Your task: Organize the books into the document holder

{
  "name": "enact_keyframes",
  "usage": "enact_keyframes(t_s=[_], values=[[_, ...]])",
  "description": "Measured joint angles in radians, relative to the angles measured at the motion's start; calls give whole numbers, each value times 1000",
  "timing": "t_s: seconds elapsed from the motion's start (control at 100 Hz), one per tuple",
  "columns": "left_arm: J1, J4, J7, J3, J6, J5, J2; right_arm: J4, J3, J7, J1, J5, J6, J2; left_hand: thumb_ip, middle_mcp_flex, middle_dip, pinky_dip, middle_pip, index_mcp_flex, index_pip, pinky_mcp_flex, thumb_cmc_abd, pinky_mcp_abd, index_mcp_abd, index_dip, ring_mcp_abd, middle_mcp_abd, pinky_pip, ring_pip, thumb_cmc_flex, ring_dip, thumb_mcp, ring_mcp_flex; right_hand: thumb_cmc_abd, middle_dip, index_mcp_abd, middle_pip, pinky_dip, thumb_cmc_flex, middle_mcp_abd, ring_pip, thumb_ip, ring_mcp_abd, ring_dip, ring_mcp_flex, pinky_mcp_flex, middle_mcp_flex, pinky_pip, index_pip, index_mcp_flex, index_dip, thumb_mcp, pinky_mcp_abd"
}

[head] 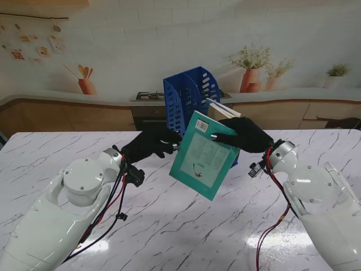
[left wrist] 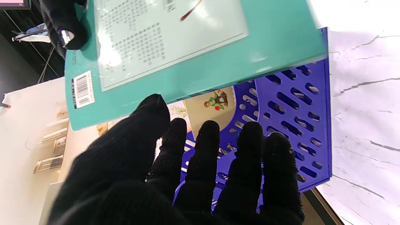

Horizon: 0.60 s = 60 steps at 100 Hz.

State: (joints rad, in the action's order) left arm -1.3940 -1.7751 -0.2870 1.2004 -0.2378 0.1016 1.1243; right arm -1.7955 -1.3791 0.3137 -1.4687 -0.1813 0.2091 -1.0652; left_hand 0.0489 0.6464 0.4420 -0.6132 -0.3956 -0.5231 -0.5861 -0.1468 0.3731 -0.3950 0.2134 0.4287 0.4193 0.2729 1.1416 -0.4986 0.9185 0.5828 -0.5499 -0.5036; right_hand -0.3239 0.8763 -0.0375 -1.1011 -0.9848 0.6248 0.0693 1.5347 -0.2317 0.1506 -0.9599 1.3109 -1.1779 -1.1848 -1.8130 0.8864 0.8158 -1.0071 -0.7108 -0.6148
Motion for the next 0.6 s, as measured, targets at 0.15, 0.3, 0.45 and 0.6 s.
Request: enact_keyframes(t_s=[0.15,0.3,0.45,0.6], values=[[-36,-10,-9,30,0,-38,-6,-27,-19,-17,9,-22,-45,-5,0,-31,-6,23,19,8,19,37,0,0,0,0,1,0,-45,46,-9,-21,14,15,3,4,0,0,0,0,1,1,0,1,0,0,0,0,0,-1,0,-9,0,0],[-83,-22,-11,53,1,-95,-16,-46,-34,-34,28,-42,-83,-8,0,-31,-10,48,19,8,36,66,0,0,0,0,1,0,-76,71,-9,-35,16,29,4,6,0,0,0,0,1,1,0,1,-1,0,0,0,0,-1,0,-10,0,0],[-115,-22,-14,76,1,-81,-20,-44,-36,-55,72,-59,-131,-13,0,-31,-10,61,19,8,40,92,0,0,0,-11,0,-2,-106,88,-9,-46,26,54,9,15,0,0,0,-1,1,1,0,2,-1,0,0,0,0,-1,0,-12,2,0],[-127,-9,-17,81,2,-83,-23,-33,-34,-65,121,-78,-174,-17,0,-31,-10,82,19,8,41,113,0,2,0,-11,-1,-6,-128,100,-9,-57,27,62,14,16,0,0,0,-1,2,1,0,2,-1,0,0,0,0,-2,0,-14,4,0]])
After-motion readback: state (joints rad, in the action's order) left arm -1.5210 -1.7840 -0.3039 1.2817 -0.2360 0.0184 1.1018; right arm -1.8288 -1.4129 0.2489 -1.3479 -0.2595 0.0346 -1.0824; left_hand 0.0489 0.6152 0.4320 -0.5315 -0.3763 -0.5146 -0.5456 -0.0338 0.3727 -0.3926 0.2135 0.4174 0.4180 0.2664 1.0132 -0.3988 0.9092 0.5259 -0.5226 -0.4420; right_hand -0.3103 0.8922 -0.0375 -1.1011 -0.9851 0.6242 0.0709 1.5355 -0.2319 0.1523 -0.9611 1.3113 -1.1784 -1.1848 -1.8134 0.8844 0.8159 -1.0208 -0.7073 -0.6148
